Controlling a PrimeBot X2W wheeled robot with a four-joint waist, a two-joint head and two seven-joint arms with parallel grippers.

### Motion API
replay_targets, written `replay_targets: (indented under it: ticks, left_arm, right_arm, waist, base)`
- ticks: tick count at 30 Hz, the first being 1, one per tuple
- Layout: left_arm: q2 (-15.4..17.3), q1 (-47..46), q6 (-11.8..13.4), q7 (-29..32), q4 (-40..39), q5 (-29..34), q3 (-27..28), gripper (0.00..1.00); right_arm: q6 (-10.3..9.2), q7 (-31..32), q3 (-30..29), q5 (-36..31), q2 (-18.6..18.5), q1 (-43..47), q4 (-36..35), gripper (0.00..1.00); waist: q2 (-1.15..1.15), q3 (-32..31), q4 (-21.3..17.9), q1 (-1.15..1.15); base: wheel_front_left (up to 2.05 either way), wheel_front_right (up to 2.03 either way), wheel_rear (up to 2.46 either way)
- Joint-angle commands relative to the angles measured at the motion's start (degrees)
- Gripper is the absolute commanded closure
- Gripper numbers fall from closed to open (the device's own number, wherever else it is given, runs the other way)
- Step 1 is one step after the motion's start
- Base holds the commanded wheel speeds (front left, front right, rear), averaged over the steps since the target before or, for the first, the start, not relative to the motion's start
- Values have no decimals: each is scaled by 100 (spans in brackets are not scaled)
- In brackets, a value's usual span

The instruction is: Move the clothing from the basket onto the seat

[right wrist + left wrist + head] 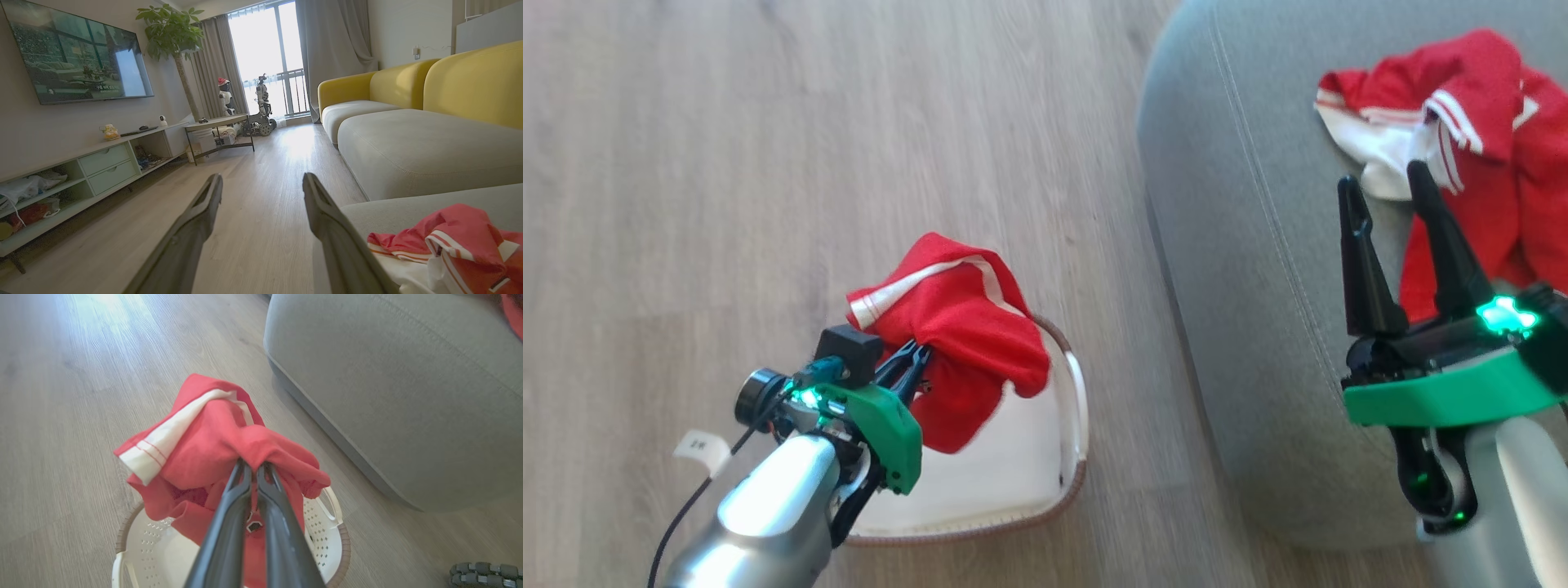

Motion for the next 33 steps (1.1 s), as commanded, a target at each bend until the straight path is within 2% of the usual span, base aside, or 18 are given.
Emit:
replay_targets:
  ticks: [1,7,15,25,33]
  left_arm:
    - [198,-44,57,-78,-344,33,330,100]
    - [216,171,55,-78,-1048,-217,753,100]
    - [378,226,113,133,-2102,-538,1005,100]
    - [805,189,468,889,-4026,-880,1310,100]
    - [1010,120,673,1216,-4778,-898,1378,100]
  right_arm:
    - [-1,29,73,50,-106,42,-165,0]
    - [-1,70,112,131,-98,236,-125,0]
    - [-1,104,322,344,-66,426,-13,0]
    - [-1,186,694,438,-108,640,81,0]
    - [-1,195,970,437,-104,638,133,0]
  waist:
    - [0,-327,204,0]
    - [0,-699,340,0]
    - [0,-1087,416,0]
    - [0,-1304,444,0]
    - [0,-1271,447,0]
  base:
    - [0,0,0]
    - [0,0,0]
    - [0,0,0]
    - [0,0,0]
    - [0,0,0]
